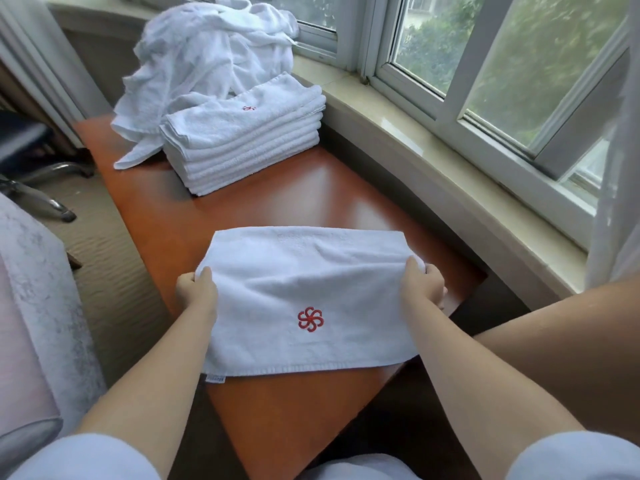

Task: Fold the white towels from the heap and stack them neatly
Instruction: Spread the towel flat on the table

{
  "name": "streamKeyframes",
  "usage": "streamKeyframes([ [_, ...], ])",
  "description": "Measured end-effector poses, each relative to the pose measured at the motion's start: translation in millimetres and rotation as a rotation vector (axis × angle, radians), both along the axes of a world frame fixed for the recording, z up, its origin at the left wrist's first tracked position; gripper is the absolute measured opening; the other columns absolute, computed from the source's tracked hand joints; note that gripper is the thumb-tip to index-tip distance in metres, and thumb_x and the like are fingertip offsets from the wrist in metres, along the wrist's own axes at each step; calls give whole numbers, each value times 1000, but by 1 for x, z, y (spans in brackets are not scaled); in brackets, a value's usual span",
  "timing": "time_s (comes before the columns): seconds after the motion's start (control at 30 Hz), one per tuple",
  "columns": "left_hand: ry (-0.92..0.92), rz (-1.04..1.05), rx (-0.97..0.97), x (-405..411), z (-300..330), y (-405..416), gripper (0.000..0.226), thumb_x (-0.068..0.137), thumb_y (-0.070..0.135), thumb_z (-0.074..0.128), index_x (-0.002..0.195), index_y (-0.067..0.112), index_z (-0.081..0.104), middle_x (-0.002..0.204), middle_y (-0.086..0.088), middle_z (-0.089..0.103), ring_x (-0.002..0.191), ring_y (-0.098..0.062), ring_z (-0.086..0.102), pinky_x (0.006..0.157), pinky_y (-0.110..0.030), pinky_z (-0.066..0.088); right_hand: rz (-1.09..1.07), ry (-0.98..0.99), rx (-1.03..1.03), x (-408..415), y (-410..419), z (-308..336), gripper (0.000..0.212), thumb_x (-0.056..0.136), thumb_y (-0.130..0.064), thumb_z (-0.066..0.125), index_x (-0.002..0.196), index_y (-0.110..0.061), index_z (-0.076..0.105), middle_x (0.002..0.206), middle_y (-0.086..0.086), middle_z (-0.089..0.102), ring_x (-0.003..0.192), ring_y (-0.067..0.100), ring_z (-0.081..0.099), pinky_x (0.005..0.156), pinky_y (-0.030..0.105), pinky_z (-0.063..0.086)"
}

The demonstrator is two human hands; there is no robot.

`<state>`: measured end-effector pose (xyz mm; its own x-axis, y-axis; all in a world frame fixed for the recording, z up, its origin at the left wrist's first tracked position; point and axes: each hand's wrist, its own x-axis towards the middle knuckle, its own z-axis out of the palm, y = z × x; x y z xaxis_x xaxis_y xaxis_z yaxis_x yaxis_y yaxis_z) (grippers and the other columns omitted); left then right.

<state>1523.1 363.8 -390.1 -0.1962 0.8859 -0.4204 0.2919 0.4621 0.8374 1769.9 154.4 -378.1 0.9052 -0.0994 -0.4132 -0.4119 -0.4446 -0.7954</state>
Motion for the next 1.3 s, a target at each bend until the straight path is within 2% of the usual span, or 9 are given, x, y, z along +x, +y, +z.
streamKeyframes([
  [0.1,-166,145,151,-5,22,-6,24,90,20,51,107,2,53,101,-13,56,88,-25,50,76,-27,43,-175,-137,50,-17,-3,26,35,90,-41,51,107,-16,67,127,5,53,120,32,44,103,40,37],
  [0.2,-315,387,228,-12,49,-14,28,89,12,48,114,-2,54,104,-11,55,83,-20,51,64,-15,42,-316,-180,101,-30,-11,48,40,89,-37,46,113,-13,68,126,7,57,121,29,47,105,41,37],
  [0.37,-268,555,275,-30,72,-25,37,82,14,42,109,-3,61,110,-19,65,98,-33,60,85,-33,46,-474,-222,213,-53,-11,77,40,85,-33,41,98,-9,71,118,2,63,114,27,52,99,42,43],
  [0.5,-196,586,162,-40,80,-23,39,74,24,46,100,4,68,100,-11,71,93,-32,65,99,-50,45,-501,-220,155,-57,0,74,36,86,-32,42,97,-12,70,127,-2,56,123,24,43,108,39,30],
  [0.67,-123,361,114,-19,64,13,32,84,23,59,104,0,68,109,-14,69,100,-33,65,87,-34,49,-231,-88,63,-27,34,55,43,91,-43,49,126,-20,60,137,4,41,124,29,36,108,43,29],
  [0.77,119,98,11,-11,33,29,37,86,20,57,120,7,63,134,-16,53,122,-40,49,104,-40,41,104,-31,-218,-15,55,20,58,90,-44,53,144,-32,37,145,10,32,127,30,31,111,43,25],
  [0.93,477,-196,-147,-16,-17,16,47,86,12,53,133,12,52,137,-16,41,126,-38,33,104,-49,38,224,160,-503,-32,41,-37,47,88,-29,54,133,-15,45,138,13,38,127,30,34,108,41,29],
  [1.03,548,-204,-146,-27,-32,15,43,87,15,56,130,12,54,135,-16,41,125,-37,34,102,-49,40,256,92,-585,-36,36,-45,47,89,-35,55,130,-14,47,137,13,38,125,30,35,105,41,29],
  [1.3,550,-230,-178,-43,-38,26,35,83,35,65,108,11,66,111,-13,65,114,-39,50,105,-47,33,243,-85,-592,-30,37,-39,38,92,-12,46,128,-15,57,130,12,50,120,31,40,99,39,33],
])
